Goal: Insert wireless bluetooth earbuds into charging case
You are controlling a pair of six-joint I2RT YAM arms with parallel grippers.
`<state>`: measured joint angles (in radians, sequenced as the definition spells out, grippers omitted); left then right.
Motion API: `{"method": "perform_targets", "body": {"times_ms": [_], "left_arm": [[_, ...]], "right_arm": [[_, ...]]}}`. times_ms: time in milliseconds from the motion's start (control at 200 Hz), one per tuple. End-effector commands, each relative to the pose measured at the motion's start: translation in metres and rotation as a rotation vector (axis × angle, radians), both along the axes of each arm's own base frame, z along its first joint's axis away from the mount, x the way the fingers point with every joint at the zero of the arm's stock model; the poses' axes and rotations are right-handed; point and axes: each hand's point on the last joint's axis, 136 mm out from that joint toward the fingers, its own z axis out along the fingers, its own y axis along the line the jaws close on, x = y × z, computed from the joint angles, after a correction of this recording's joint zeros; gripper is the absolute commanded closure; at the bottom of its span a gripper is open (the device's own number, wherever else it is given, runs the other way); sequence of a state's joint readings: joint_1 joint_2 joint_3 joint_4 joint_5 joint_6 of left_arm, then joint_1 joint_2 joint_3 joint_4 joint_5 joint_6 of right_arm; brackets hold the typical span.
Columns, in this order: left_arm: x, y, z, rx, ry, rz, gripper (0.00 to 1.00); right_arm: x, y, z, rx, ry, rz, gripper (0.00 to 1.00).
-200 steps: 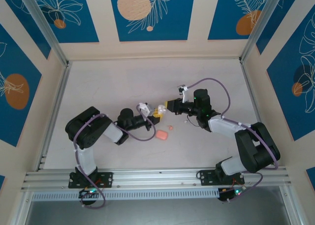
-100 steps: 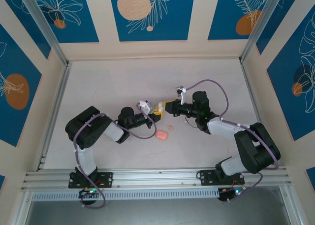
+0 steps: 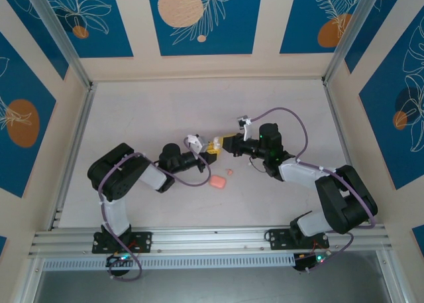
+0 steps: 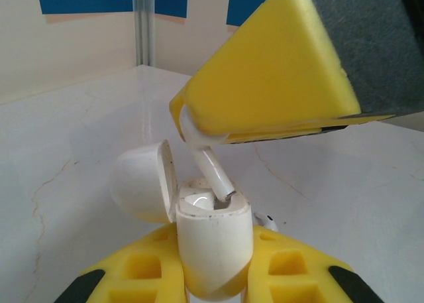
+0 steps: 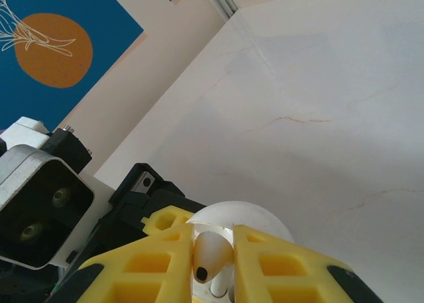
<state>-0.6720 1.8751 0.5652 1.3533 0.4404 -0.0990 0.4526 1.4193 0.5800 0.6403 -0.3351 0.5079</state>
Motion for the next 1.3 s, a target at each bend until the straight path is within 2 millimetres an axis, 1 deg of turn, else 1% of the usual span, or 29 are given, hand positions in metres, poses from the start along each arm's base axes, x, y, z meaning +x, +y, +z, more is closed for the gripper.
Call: {"method": "perform_targets", "body": {"times_ms": [0, 165, 425, 495, 790, 945, 1120, 1295], "left_arm": [[-0.004, -0.007, 0.037, -0.075, -0.082, -0.034, 0.83], [-0.002, -0.004, 0.040, -0.078, -0.088, -0.009, 0.83], [0.000, -0.001, 0.051, -0.091, -0.116, 0.013, 0.82], [-0.001, -0.002, 0.053, -0.094, -0.121, 0.008, 0.82], [-0.004, -0.003, 0.056, -0.093, -0.137, -0.011, 0.82], [-0.007, -0.004, 0.055, -0.082, -0.153, -0.024, 0.82], [-0.011, -0.003, 0.054, -0.059, -0.194, -0.029, 0.82], [-0.012, -0.003, 0.054, -0.046, -0.220, -0.025, 0.83]], "right_arm": [[0.001, 0.001, -0.002, -0.001, 0.009, -0.013, 0.79], [-0.001, 0.003, -0.002, 0.010, 0.012, -0.001, 0.79], [-0.016, -0.001, -0.013, 0.005, 0.043, 0.017, 0.79], [-0.017, -0.002, -0.013, 0.004, 0.042, 0.019, 0.79], [-0.019, 0.003, -0.008, -0.012, 0.013, 0.039, 0.79], [-0.019, 0.004, -0.004, -0.057, -0.012, 0.041, 0.79], [-0.022, 0.006, 0.000, -0.114, -0.052, 0.050, 0.79], [-0.024, 0.004, 0.003, -0.148, -0.085, 0.039, 0.79]]}}
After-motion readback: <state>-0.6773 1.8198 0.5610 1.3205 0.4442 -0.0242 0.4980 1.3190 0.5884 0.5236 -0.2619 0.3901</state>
